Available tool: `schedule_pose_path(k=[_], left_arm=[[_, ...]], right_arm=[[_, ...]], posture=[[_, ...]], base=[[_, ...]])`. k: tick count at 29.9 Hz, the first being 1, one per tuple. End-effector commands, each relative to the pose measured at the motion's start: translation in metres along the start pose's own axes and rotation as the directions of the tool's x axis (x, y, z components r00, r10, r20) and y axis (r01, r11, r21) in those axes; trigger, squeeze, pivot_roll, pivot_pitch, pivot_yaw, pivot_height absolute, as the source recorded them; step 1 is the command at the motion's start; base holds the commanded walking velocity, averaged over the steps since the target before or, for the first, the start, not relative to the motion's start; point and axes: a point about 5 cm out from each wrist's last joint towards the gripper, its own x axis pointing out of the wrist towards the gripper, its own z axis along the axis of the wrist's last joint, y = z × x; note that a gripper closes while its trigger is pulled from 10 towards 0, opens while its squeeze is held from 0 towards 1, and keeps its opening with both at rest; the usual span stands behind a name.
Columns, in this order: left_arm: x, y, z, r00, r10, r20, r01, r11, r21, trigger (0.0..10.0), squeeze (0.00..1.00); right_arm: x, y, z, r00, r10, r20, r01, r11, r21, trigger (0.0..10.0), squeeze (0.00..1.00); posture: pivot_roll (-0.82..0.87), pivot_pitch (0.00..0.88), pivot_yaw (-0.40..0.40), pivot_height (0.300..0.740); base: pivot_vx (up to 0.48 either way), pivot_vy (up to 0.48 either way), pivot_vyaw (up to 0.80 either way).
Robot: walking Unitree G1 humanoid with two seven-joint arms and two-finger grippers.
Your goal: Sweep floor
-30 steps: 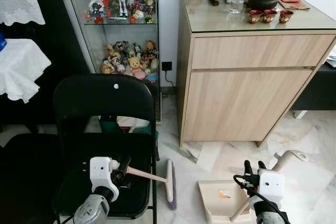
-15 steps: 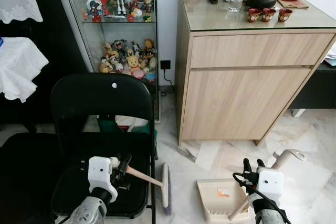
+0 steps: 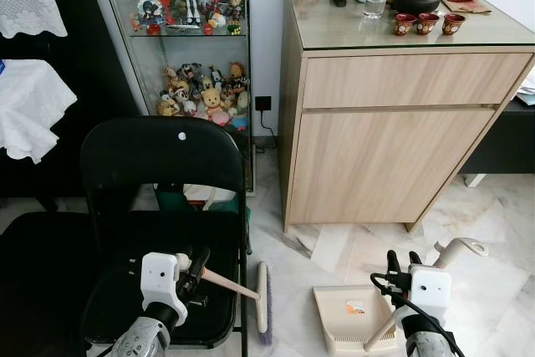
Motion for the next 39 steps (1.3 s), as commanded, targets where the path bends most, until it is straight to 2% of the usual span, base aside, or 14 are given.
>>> schedule_pose_path(k=[1,15,28,30,39], left_arm=[[-0.0014,0.0097,0.0089,0.999,0.040,0.025,-0.041,0.997,0.059,10.0,0.00],[-0.0018,0.0098,0.0085,0.999,0.043,0.022,-0.044,0.998,0.049,10.0,0.00],[-0.0045,0.0134,0.0067,0.998,0.061,0.008,-0.062,0.997,0.046,10.0,0.00],[-0.0046,0.0132,0.0062,0.998,0.062,0.006,-0.062,0.997,0.046,10.0,0.00],[-0.0044,0.0117,0.0033,0.998,0.060,-0.007,-0.060,0.997,0.045,10.0,0.00]], right_arm=[[0.0002,-0.0029,-0.0008,1.000,-0.014,0.000,0.014,1.000,0.007,10.0,0.00],[-0.0008,-0.0062,0.0005,1.000,-0.024,0.003,0.024,1.000,0.003,10.0,0.00],[-0.0029,-0.0036,-0.0036,1.000,-0.010,-0.015,0.010,1.000,0.011,10.0,0.00],[-0.0033,-0.0031,-0.0041,1.000,-0.005,-0.016,0.005,1.000,0.023,10.0,1.00],[-0.0038,-0.0048,-0.0038,1.000,-0.007,-0.013,0.007,1.000,0.024,10.0,1.00]], posture=[[-0.09,0.000,0.012,0.740],[-0.09,0.000,0.011,0.740],[-0.09,0.000,0.011,0.740],[-0.09,0.000,0.012,0.740],[-0.09,0.000,0.012,0.740]], base=[[0.000,-0.371,0.00],[0.000,-0.430,0.00],[0.000,0.000,0.00],[0.000,0.000,0.00],[0.000,0.000,0.00]])
